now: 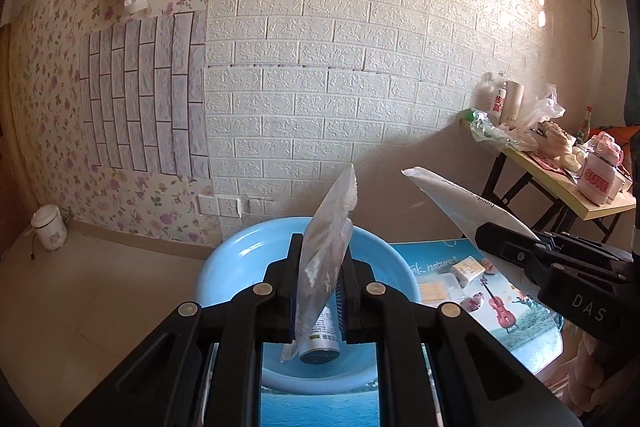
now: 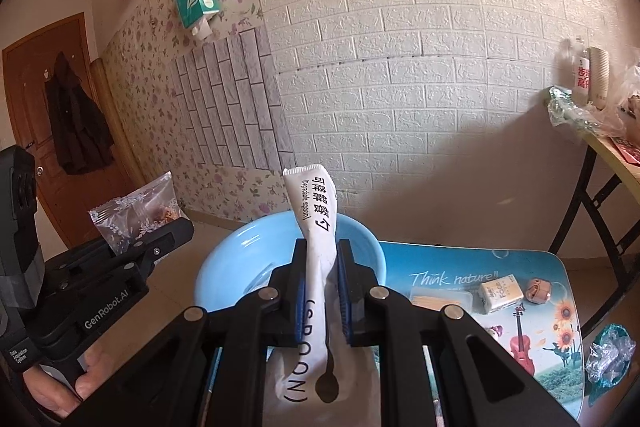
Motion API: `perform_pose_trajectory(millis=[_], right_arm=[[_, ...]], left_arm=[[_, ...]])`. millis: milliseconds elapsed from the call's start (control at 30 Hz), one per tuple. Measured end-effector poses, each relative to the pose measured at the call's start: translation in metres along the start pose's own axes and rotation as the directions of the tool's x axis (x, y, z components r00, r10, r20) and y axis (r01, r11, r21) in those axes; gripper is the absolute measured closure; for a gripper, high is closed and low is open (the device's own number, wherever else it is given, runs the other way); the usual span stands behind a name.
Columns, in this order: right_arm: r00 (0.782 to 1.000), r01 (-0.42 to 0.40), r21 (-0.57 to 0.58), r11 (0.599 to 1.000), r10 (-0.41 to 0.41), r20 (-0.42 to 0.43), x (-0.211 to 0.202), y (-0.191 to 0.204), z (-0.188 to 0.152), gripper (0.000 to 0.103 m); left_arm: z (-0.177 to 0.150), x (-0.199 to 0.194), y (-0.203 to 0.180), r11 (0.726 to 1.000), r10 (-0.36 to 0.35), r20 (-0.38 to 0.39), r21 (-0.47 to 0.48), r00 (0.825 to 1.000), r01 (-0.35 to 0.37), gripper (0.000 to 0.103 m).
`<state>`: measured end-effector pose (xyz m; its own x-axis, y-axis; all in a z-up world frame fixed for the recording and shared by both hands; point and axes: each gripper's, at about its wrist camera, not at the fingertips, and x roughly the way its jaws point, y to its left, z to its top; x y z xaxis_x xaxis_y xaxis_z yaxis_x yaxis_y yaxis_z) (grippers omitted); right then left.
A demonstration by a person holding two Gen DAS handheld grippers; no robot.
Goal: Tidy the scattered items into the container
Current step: 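Carry the snack bag and SPOON packet over the blue basin, then open the left gripper to drop the snack bag into the basin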
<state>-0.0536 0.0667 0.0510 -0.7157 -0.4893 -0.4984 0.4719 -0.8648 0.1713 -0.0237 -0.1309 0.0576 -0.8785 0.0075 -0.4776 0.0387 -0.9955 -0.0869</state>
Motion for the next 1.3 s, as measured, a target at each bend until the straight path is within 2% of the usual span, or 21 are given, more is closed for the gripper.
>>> perform_pose_trajectory(millis=[333,600,700,767,800,1033,1267,1300], right_arm=[[0.998,0.003,-0.001,1.000,-0.003,-0.061,0.045,-0.003,-0.002,0.089],[0.993,-0.008,-0.012,1.000,0.006,-0.119,0.087,0.000,-0.005,0.089],[0.991,-0.003,-0.008,1.000,0.002,-0.136,0.098,0.000,-0.009,0.089],[0.989,0.003,-0.004,1.000,-0.003,-0.149,0.105,-0.001,-0.011,0.089],[0.988,0.005,-0.002,1.000,-0.005,-0.154,0.108,-0.002,-0.012,0.089],[0.983,0.019,-0.005,1.000,-0.019,-0.180,0.117,0.002,-0.018,0.089],[0.982,0.024,-0.013,1.000,-0.026,-0.188,0.142,0.009,-0.017,0.089],[0.981,0.026,-0.011,1.000,-0.028,-0.192,0.146,0.010,-0.016,0.085]], left_arm=[[-0.011,0.062,0.022,1.000,0.004,-0.096,-0.011,0.995,-0.005,0.090],[-0.022,0.096,0.035,1.000,-0.016,-0.150,-0.029,0.989,0.011,0.090],[-0.026,0.106,0.039,0.999,-0.022,-0.175,-0.027,0.984,0.017,0.083],[-0.030,0.111,0.039,1.000,-0.019,-0.188,-0.022,0.982,0.015,0.060],[-0.031,0.111,0.039,1.000,-0.019,-0.186,-0.019,0.982,0.015,0.057],[-0.032,0.108,0.049,0.999,-0.019,-0.177,-0.049,0.984,0.010,0.053],[-0.025,0.090,0.058,0.998,-0.014,-0.134,-0.063,0.991,0.005,0.041],[-0.024,0.088,0.057,0.998,-0.008,-0.128,-0.058,0.992,0.000,0.039]])
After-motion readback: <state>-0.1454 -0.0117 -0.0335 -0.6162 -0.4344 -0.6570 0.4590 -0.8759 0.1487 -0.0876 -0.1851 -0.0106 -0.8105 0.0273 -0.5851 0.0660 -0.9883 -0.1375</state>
